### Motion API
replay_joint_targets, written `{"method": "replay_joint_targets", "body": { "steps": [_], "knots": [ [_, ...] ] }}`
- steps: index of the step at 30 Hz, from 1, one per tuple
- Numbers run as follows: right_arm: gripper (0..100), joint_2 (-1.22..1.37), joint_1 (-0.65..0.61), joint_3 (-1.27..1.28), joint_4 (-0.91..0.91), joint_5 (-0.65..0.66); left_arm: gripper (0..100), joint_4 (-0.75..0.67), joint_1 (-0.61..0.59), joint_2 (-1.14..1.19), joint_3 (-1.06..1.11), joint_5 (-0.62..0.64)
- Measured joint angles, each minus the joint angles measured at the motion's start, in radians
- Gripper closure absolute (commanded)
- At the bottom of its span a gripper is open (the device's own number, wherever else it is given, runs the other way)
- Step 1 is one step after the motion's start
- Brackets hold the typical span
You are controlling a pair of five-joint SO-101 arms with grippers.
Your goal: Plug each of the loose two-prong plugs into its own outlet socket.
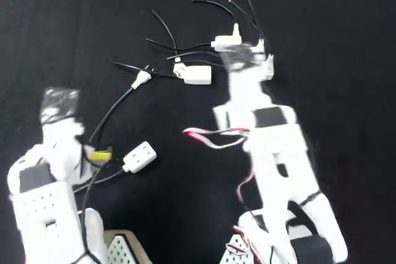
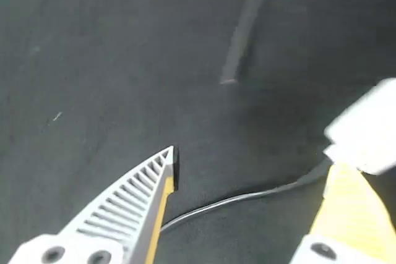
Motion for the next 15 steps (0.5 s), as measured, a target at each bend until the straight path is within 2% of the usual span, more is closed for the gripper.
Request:
{"method": "replay_joint_targets", "body": {
  "steps": [2,7,11,15],
  "knots": [
    [98.3,0.0,-0.084,-0.032,-0.017,0.018,63,-0.009,-0.058,-0.097,0.078,0.0],
    [98.3,0.044,-0.241,-0.106,-0.091,0.043,63,-0.014,-0.072,-0.316,0.256,0.002],
    [98.2,0.195,-0.252,-0.227,-0.124,0.023,63,-0.015,-0.072,-0.485,0.388,0.0],
    [98.2,0.411,-0.236,-0.422,-0.025,0.161,63,-0.009,-0.072,-0.66,0.493,-0.035]
  ]
}}
